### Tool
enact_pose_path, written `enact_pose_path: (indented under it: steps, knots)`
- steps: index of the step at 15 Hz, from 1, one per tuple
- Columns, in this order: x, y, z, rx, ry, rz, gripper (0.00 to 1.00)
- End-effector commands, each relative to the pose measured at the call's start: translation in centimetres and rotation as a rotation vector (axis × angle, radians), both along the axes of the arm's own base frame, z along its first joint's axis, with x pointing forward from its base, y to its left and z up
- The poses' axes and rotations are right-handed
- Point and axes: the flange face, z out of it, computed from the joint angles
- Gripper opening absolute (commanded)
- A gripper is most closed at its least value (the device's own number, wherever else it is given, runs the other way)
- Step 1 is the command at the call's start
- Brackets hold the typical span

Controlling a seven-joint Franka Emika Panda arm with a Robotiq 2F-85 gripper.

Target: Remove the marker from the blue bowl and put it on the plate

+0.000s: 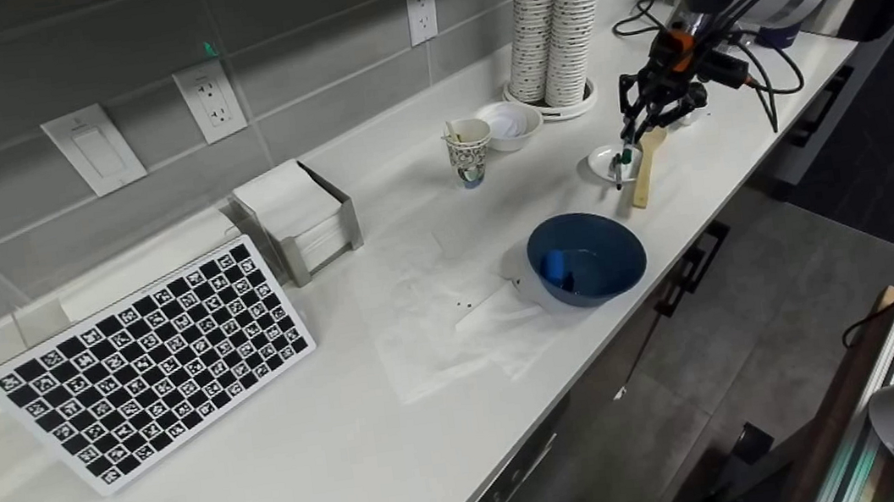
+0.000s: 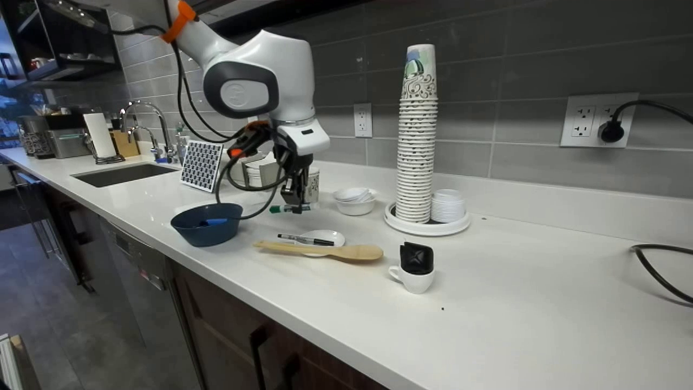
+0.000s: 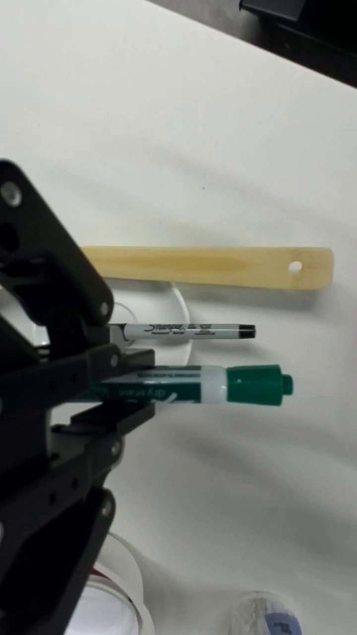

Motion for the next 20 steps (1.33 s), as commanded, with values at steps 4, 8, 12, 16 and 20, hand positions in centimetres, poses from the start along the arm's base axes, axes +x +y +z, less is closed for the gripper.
enact_pose_path:
  steps: [4,8,12,16,20]
  knots:
    - [5.5,-1.3,-4.7,-0.013,0.098,0.054,0.05]
    - [6.9,-2.8,-6.0,-0.015,0.119,0.03,0.05]
    - [7.2,-3.3,-6.0,-0.007,0.159,0.041,0.47]
    - [4.1,-2.8,-1.9,-0.011,0.16,0.087,0.73]
    - [-1.2,-3.3,3.3,-0.092,0.021,0.248,0.99]
